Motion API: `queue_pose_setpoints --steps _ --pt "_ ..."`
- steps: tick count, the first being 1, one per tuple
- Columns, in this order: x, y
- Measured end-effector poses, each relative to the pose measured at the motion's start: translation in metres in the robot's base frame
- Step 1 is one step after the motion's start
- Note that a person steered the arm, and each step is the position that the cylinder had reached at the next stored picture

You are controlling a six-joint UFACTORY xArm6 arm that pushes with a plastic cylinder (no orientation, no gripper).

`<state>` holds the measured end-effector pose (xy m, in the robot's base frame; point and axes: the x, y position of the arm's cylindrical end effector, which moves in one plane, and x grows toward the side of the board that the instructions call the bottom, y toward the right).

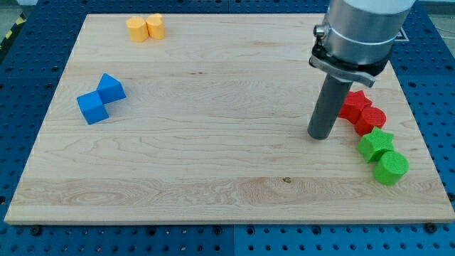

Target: Move the arm to the bottom center

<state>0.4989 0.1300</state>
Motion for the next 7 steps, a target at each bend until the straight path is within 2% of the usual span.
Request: queue_pose_setpoints --steps 4,7 --pt "0.018 -0.018" --pt "0.034 -0.055"
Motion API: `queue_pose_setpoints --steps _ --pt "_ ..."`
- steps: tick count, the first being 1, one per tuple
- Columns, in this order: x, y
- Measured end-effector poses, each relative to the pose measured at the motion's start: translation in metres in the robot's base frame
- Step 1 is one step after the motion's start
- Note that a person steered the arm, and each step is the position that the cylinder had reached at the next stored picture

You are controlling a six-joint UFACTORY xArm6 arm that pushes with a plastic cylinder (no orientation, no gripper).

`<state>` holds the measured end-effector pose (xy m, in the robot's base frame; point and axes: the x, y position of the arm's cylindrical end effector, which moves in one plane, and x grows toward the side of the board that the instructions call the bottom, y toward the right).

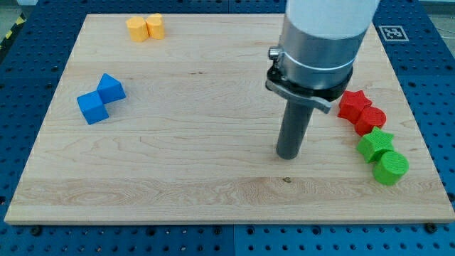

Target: Move the arm to the bottom center

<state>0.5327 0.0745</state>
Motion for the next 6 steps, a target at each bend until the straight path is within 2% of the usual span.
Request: queue_pose_setpoints --steps 6 --pt "0.028 -0.084"
